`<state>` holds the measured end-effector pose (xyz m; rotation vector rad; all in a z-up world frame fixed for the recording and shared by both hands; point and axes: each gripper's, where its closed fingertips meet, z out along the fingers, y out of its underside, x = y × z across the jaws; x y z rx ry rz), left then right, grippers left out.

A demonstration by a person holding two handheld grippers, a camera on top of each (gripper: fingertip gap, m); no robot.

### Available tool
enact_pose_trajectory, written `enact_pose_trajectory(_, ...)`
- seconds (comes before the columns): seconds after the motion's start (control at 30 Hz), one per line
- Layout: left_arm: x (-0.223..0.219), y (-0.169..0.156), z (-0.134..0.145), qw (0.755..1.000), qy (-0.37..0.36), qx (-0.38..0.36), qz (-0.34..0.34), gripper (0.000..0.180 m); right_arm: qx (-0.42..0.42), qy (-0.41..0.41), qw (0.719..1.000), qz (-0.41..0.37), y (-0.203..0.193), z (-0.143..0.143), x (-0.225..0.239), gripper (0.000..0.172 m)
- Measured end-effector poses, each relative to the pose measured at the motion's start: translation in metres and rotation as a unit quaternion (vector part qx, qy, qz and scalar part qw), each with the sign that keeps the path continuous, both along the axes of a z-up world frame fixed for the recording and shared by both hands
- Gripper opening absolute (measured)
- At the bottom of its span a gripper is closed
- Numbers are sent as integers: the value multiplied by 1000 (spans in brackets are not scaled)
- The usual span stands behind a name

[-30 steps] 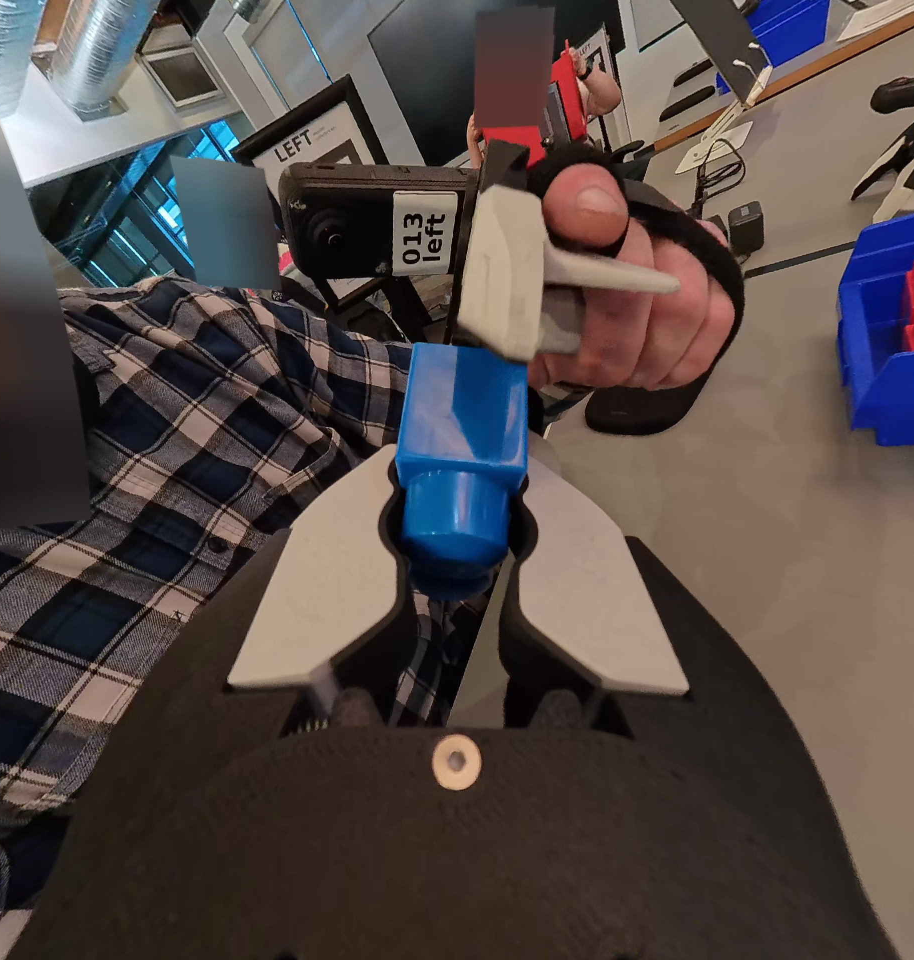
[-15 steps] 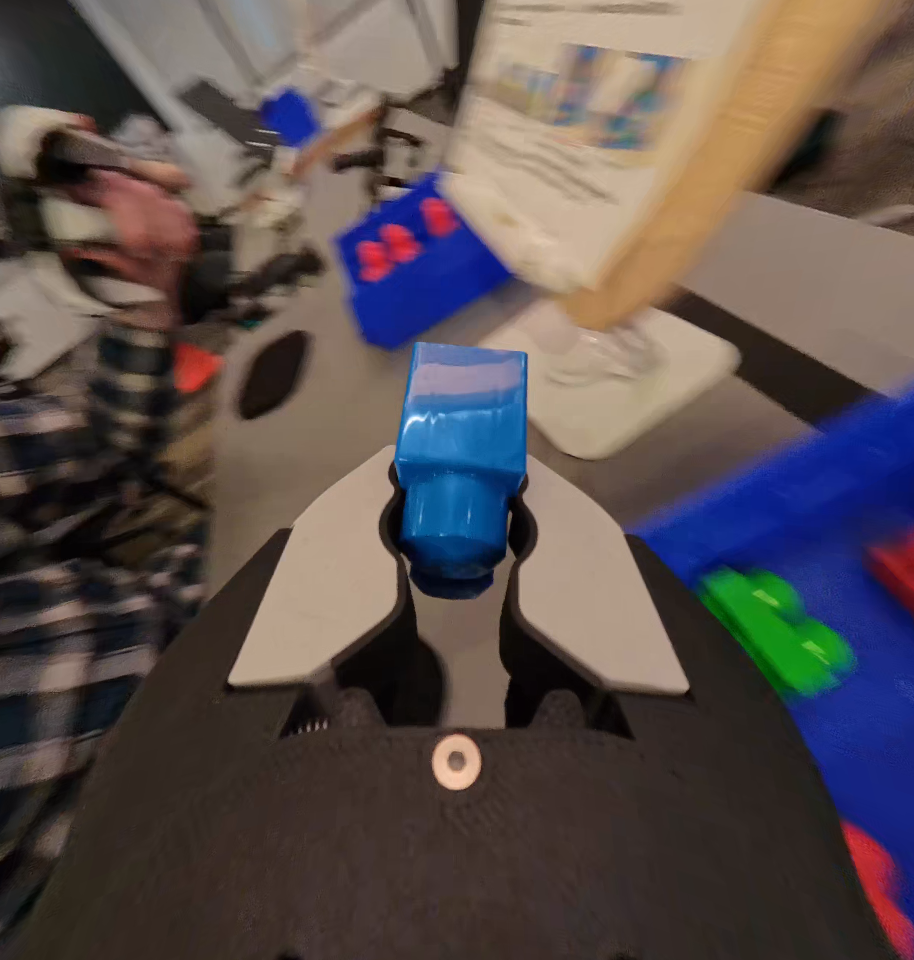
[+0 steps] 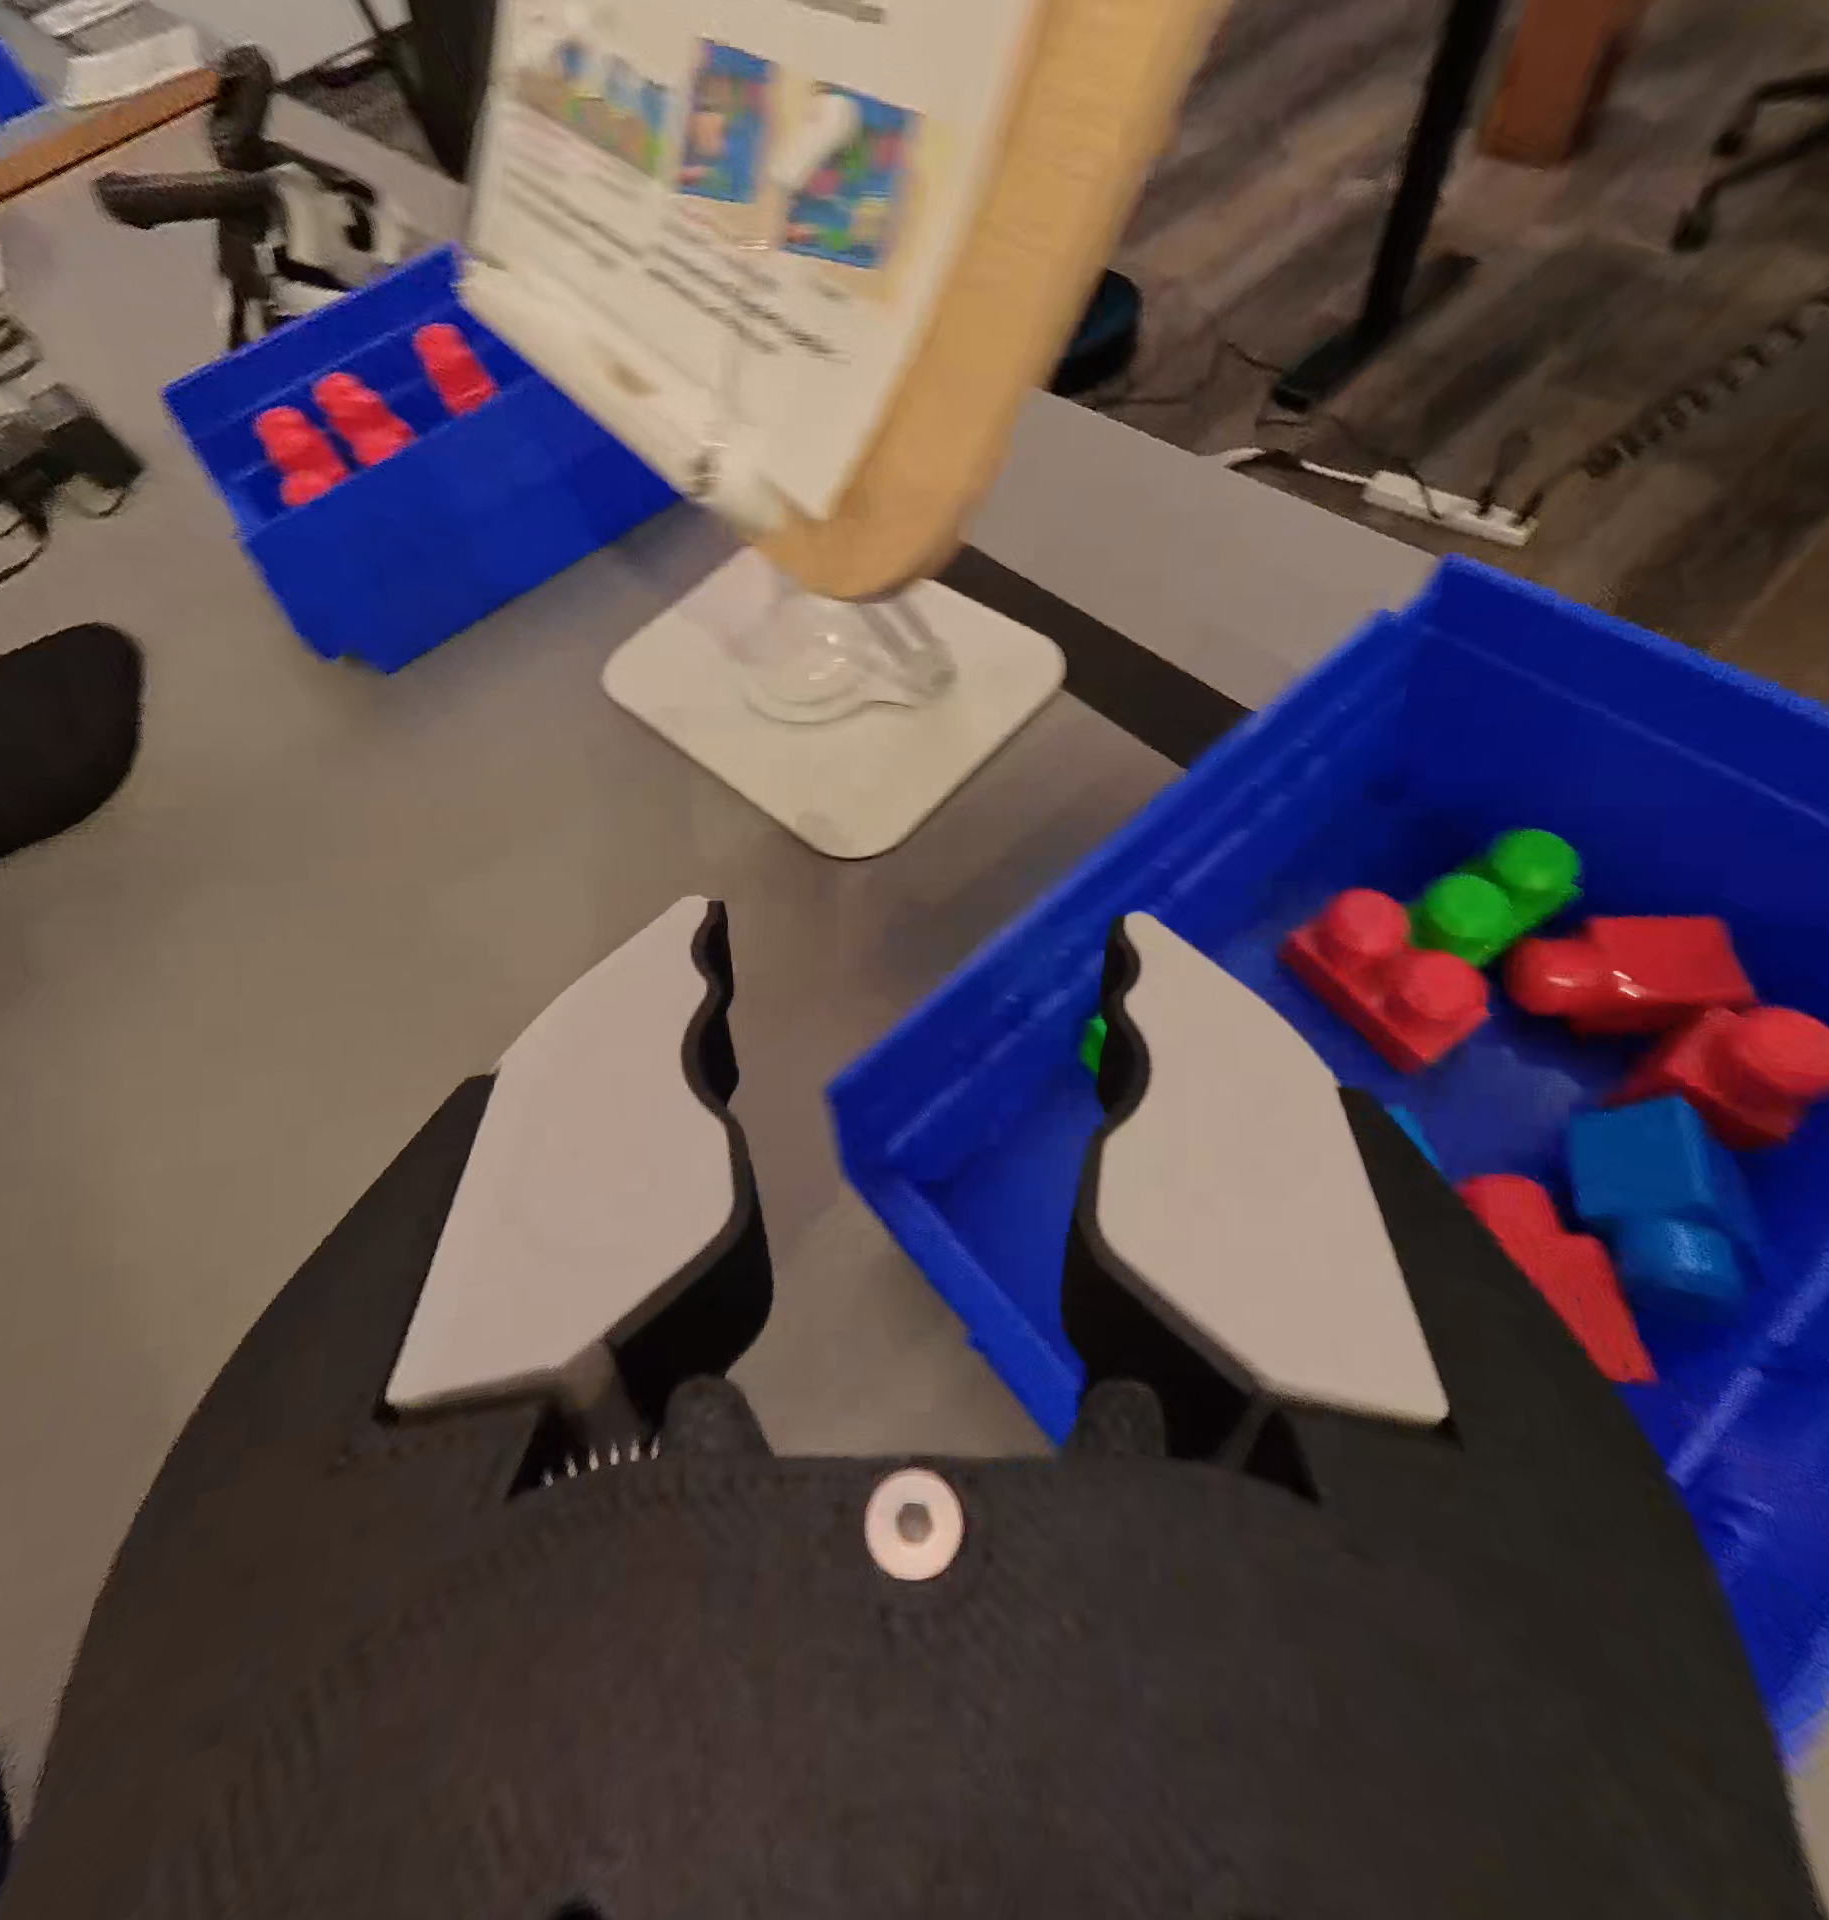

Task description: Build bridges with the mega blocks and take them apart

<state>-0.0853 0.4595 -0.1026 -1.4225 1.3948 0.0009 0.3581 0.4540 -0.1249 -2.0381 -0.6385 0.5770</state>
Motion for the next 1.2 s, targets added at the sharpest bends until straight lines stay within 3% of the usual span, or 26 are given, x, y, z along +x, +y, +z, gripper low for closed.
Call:
enact_pose_trajectory(0.23, -45, 40, -62, 989, 95, -115, 9, 70, -22, 24, 996, 87, -41, -16, -67, 64)
enact_pose_trajectory(0.5, -68, 87, -116, 962, 199, -187, -9, 47, -46, 29, 992, 110, -54, -31, -95, 62)
enact_pose_trajectory(0.73, -79, 87, -150, 916, 245, -312, -54, 42, -53, 19, 991, 125, -56, -31, -107, 59)
enact_pose_trajectory(0.9, -65, 84, -155, 911, 219, -341, -81, 33, -52, 5, 990, 132, -49, -36, -119, 58)
enact_pose_trajectory(1.0, -71, 90, -151, 916, 220, -329, -62, 32, -31, 1, 989, 146, -48, -27, -134, 54)
enact_pose_trajectory(1.1, -74, 90, -126, 927, 214, -305, -43, 32, 2, -16, 984, 179, -53, -9, -164, 55)
enact_pose_trajectory(1.2, -63, 75, -83, 939, 208, -273, -39, 31, 46, -46, 973, 222, -60, 10, -207, 54)
